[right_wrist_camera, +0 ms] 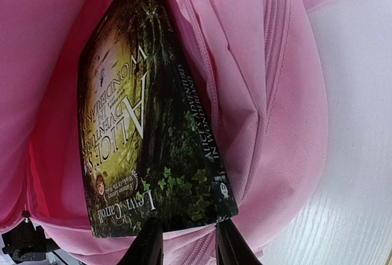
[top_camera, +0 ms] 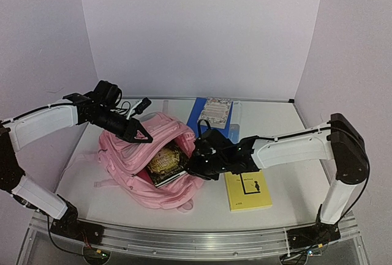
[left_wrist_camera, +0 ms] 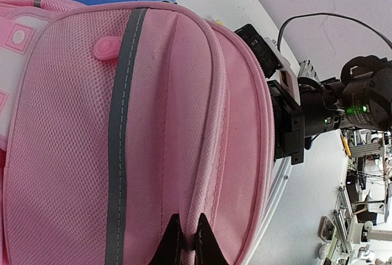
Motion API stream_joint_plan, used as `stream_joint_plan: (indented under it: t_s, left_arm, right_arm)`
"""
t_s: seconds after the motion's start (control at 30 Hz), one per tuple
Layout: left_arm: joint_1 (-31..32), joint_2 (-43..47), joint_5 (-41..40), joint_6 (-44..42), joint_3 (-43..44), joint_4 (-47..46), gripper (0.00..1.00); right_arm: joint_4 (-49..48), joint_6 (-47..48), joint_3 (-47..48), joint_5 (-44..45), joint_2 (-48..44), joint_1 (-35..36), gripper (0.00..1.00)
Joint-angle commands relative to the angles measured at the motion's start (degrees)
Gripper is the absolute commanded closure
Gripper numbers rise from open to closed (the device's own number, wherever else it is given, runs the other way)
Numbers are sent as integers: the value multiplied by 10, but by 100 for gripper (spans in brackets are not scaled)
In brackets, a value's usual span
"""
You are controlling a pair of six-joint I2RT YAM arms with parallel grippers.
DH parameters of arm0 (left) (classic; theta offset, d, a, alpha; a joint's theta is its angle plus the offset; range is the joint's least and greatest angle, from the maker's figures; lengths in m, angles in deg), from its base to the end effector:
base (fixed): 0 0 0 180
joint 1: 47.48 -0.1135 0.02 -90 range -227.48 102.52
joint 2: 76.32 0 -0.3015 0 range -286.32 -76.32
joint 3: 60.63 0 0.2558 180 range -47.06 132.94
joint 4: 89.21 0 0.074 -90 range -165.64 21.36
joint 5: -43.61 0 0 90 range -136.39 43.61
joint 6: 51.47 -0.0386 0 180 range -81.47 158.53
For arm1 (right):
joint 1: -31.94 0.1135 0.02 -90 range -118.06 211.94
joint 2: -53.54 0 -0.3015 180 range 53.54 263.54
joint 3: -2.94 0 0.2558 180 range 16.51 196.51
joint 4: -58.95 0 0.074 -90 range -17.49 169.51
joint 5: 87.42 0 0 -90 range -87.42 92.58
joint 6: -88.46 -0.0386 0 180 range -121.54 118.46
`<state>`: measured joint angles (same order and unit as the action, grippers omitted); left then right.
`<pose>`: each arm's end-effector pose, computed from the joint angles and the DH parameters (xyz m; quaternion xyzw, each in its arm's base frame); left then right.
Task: Pack the student bag
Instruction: Place the book in the student bag.
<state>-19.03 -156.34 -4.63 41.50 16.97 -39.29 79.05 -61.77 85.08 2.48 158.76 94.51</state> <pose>0.2393 -0.1589 0.3183 0.3072 0.8372 -0.4064 0.1990 0.1918 0.3698 0.2271 -0.0191 0.9175 0.3492 0.1895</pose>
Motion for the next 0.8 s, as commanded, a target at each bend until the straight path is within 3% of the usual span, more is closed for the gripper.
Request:
stream_joint_plan:
  t_s: [0.0,0.53,0.77]
  left_arm:
    - [3,22,47,-2,33,-67,100]
    - [3,9,62,-1,32,-71,100]
    - [3,8,55,-1,32,-70,100]
  right_arm:
    - [-27,28,56,24,27,4,70]
    - [-26,87,193,38,139,4,70]
    - [-25,74,170,22,111,4,64]
